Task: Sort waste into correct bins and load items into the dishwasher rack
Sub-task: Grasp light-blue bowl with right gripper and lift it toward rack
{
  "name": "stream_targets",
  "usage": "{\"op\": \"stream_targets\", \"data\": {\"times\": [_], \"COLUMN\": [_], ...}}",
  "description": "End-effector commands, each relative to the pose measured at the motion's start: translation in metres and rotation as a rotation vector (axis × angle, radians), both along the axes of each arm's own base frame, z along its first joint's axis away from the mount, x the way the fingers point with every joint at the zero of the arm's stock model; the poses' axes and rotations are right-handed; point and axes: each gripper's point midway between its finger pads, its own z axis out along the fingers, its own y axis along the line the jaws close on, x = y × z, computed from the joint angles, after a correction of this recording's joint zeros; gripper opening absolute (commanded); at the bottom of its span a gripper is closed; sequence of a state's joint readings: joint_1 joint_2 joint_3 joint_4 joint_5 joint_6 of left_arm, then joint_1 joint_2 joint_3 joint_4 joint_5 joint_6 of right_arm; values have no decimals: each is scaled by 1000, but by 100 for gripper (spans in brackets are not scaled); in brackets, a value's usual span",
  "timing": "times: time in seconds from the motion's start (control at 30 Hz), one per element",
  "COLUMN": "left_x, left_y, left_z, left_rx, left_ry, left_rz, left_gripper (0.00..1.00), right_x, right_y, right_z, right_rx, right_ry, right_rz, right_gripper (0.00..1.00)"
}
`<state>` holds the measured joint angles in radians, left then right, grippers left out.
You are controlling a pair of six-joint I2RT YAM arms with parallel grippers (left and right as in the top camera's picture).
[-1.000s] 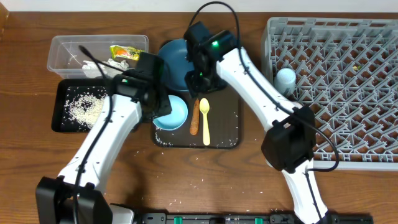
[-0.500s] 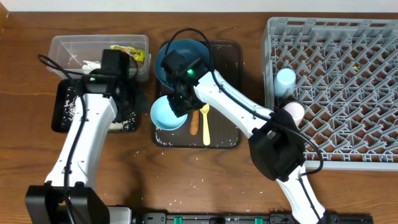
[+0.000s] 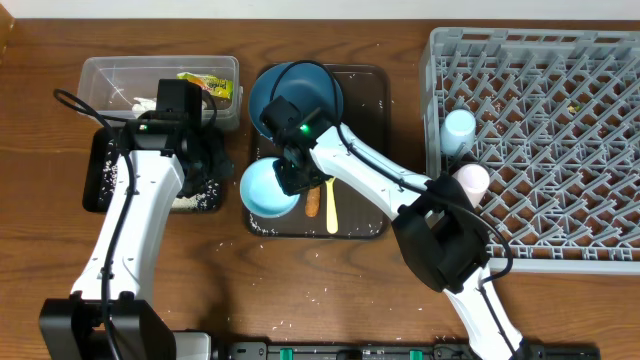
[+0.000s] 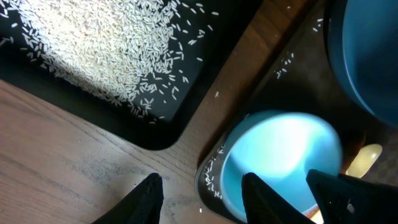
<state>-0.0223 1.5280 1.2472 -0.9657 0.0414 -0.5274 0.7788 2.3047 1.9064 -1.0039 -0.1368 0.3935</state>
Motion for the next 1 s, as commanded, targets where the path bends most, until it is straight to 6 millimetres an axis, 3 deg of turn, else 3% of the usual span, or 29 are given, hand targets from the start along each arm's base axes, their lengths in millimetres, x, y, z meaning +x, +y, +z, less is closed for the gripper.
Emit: {"op": "stream_targets", "data": {"times": [0.0, 0.17, 0.27, 0.4, 0.47, 0.53, 0.6, 0.67, 0.77, 0.9, 0.97], "left_x": [-3, -2, -2, -2, -2, -2, -2, -2, -2, 0, 0], "left_y": [7, 7, 7, 7, 7, 7, 7, 7, 7, 7, 7], "left_z": [2, 2, 2, 2, 2, 2, 2, 2, 2, 2, 2], "left_rx": [31, 31, 31, 31, 31, 31, 31, 31, 31, 31, 31], "left_ry": [-2, -6, -6, -6, -6, -6, -6, -6, -6, -13, -14], "left_rz": [21, 22, 21, 22, 21, 22, 22, 22, 22, 22, 22], "left_gripper": [44, 44, 45, 46, 55, 56, 57, 57, 60, 67, 70], "right_x": [2, 4, 12, 40, 61, 82, 93, 101, 106, 111, 117], "right_y": [2, -4, -12, -54, -97, -153, -201, -266, -336, -401, -422], "right_z": [13, 48, 90, 151, 181, 212, 233, 261, 293, 314, 316], "right_rx": [13, 37, 87, 73, -6, -136, -274, -468, -677, -814, -861], "right_ry": [-19, -44, -107, -287, -418, -564, -666, -792, -913, -979, -969], "right_rz": [-4, -17, -29, -123, -217, -344, -446, -611, -790, -955, -948], "right_gripper": [1, 1, 1, 1, 1, 1, 1, 1, 1, 1, 1]}}
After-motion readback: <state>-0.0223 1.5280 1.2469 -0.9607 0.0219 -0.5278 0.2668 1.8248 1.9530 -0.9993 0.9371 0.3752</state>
